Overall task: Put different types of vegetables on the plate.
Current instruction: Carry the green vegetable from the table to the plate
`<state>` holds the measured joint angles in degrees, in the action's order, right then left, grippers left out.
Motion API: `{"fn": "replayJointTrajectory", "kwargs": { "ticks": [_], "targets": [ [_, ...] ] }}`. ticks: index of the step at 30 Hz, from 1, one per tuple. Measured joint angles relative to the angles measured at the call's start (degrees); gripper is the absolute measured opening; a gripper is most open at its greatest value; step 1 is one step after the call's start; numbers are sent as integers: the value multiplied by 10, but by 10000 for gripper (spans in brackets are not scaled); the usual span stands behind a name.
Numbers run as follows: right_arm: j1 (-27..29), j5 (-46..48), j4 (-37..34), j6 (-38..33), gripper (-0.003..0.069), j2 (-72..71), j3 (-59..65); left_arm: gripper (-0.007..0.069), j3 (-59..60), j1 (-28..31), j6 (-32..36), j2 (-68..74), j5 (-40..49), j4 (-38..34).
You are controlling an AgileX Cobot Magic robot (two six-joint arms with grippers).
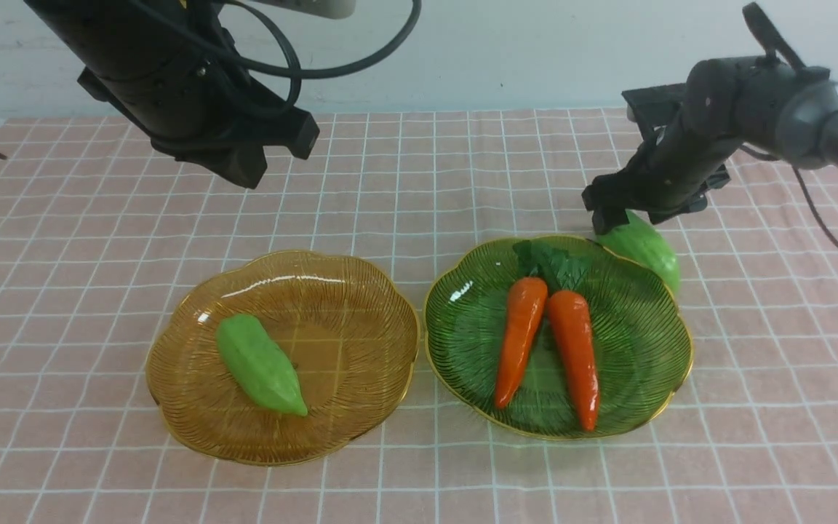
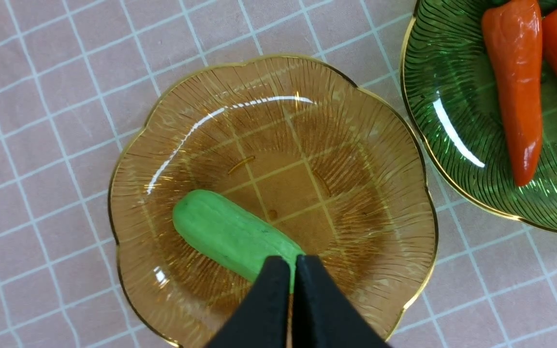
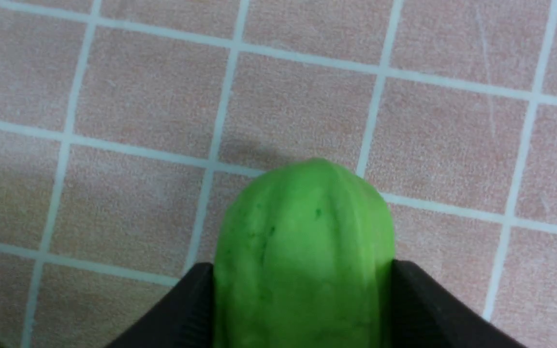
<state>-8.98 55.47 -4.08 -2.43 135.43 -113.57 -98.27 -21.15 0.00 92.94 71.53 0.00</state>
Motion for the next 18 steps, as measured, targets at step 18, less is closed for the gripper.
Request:
{"fn": "replayJointTrajectory", "kwargs": {
  "ticks": [18],
  "targets": [
    [-13, 150, -161, 24, 407, -163, -109, -4, 0, 0, -59, -184, 5, 95]
  ]
}}
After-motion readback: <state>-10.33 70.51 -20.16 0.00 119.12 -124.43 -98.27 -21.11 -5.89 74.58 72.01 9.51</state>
